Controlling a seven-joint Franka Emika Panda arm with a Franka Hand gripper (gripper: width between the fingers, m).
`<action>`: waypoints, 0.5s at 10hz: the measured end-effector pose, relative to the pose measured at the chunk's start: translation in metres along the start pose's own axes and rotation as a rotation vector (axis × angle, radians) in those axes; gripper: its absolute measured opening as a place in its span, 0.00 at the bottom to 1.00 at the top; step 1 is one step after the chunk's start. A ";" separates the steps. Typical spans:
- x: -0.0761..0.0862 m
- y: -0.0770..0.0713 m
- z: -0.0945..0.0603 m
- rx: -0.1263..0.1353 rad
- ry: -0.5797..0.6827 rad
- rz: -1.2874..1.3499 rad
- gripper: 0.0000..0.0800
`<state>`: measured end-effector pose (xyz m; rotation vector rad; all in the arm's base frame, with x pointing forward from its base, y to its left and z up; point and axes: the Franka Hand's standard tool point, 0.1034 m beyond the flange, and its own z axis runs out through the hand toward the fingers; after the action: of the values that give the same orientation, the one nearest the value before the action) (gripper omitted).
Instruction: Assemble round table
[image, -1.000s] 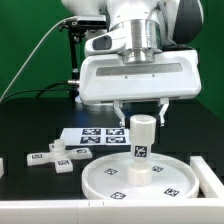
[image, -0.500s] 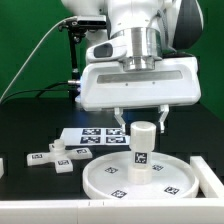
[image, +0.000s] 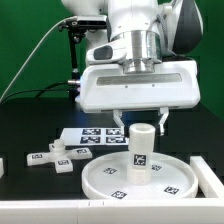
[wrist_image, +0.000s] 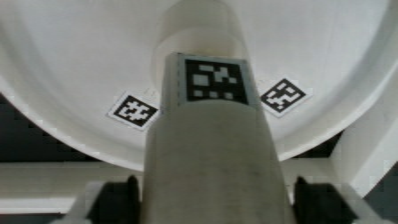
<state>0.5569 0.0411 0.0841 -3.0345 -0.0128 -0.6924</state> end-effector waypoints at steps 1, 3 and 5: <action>0.000 -0.003 0.000 0.015 -0.048 0.008 0.70; 0.005 -0.003 -0.002 0.033 -0.116 0.025 0.81; 0.002 -0.007 0.000 0.078 -0.295 0.060 0.81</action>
Offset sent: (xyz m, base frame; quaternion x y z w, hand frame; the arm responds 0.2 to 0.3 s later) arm 0.0055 -0.0198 -0.0017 -0.0220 -0.1574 0.0124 0.9872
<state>0.5586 0.0484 0.0851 -3.0157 0.0432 -0.2308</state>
